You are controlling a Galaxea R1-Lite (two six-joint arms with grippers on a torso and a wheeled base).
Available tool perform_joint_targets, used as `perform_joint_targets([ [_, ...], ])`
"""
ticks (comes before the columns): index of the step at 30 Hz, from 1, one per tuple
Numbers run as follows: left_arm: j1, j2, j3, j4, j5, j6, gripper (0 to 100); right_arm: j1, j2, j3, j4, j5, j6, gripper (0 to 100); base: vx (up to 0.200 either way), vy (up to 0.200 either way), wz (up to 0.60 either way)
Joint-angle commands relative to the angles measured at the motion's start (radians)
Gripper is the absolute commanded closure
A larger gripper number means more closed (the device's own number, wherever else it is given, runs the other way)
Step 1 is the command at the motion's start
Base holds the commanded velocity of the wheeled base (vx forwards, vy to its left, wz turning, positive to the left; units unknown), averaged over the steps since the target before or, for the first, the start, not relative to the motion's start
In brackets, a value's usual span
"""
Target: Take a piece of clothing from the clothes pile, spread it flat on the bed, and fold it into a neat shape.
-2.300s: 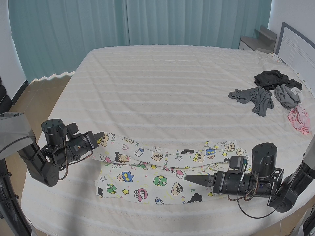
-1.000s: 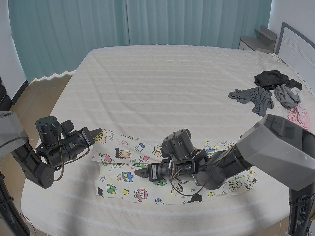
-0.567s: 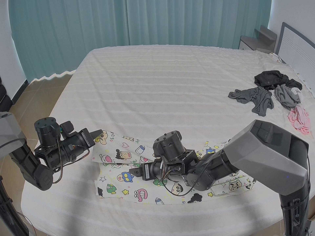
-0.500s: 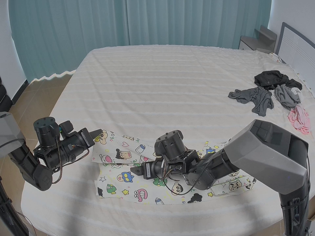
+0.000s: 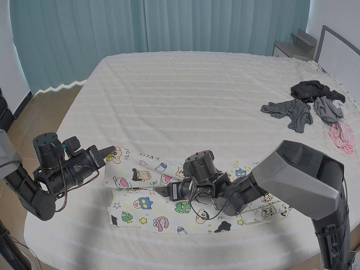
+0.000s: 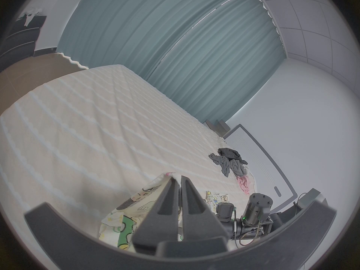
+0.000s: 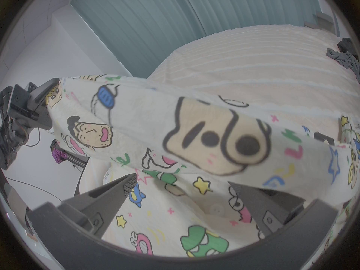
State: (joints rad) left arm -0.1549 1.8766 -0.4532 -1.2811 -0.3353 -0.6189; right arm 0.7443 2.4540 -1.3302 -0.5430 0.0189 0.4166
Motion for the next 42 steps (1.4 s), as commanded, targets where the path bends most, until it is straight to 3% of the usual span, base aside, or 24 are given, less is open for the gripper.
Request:
perform_joint_targets([
  [1,0.000,-0.004,0.007,0.000,-0.001,0.004,100,0.001,0.048,-0.049,-0.014,-0.020,-0.001,0,0.000,0.000,0.00],
  [11,0.006,0.047,0.005,-0.001,0.004,0.054,100,-0.005,0.079,-0.119,-0.015,-0.068,0.010,0,0.000,0.000,0.00],
  [24,0.006,0.122,-0.102,0.000,0.015,0.074,100,0.003,0.045,-0.087,-0.017,-0.048,0.041,0,0.000,0.000,0.00],
  [32,0.000,0.110,-0.070,0.000,0.009,0.073,100,0.003,0.080,-0.109,-0.110,-0.036,0.044,0,0.000,0.000,0.00],
  [42,0.000,0.070,-0.038,0.000,-0.001,0.073,100,0.003,0.114,-0.168,-0.112,-0.043,0.048,0,0.000,0.000,0.00],
])
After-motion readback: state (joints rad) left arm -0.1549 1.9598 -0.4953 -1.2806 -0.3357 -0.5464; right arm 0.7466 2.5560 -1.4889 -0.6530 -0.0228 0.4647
